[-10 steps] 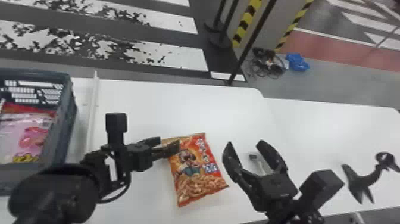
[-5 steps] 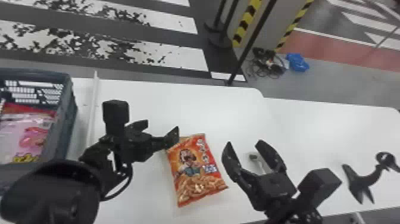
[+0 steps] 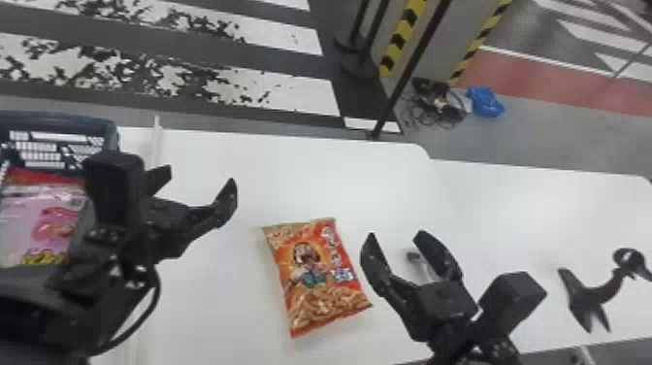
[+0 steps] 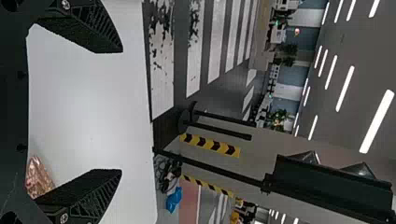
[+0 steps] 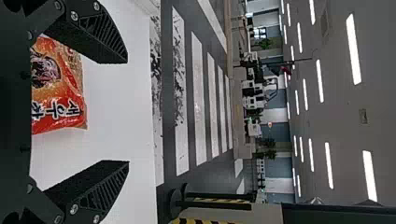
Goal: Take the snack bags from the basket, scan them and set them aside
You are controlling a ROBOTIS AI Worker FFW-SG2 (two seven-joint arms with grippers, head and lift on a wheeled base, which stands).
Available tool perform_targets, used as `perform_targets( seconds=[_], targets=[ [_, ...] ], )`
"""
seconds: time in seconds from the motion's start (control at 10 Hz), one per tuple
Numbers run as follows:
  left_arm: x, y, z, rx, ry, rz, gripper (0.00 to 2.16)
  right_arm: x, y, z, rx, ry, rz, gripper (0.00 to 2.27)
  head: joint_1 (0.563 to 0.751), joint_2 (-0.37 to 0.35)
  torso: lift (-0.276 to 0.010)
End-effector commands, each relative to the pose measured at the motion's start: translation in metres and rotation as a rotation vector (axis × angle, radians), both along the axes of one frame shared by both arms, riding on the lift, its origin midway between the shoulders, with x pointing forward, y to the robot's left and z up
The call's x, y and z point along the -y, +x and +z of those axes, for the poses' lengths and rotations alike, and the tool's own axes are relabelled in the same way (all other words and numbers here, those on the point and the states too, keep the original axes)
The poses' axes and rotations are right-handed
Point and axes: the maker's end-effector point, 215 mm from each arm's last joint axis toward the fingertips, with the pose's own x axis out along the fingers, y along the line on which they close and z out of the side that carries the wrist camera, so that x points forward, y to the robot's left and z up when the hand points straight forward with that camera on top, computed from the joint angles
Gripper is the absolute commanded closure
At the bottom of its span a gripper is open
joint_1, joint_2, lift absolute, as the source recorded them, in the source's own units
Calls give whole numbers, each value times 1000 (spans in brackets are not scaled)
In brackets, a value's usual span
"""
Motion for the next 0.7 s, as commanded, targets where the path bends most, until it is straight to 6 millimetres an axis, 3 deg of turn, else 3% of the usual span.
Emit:
perform_targets(
  seconds=[0.0,0.3,0.4,0.6],
  targets=[
    [-48,-26,17,57,32,51,83,3,3,-7,-7,-4,-5,167,695,-329,-75],
    [-107,-68,63,191,85,159,90,0,9,-18,-25,10,-1,167,695,-245,-75],
    [-118,-78,62,192,91,173,90,-1,6,-26,-50,1,6,167,695,-215,-75],
    [-161,-91,64,206,101,243,90,-7,0,-52,-131,-51,64,137,695,-165,-75]
  ],
)
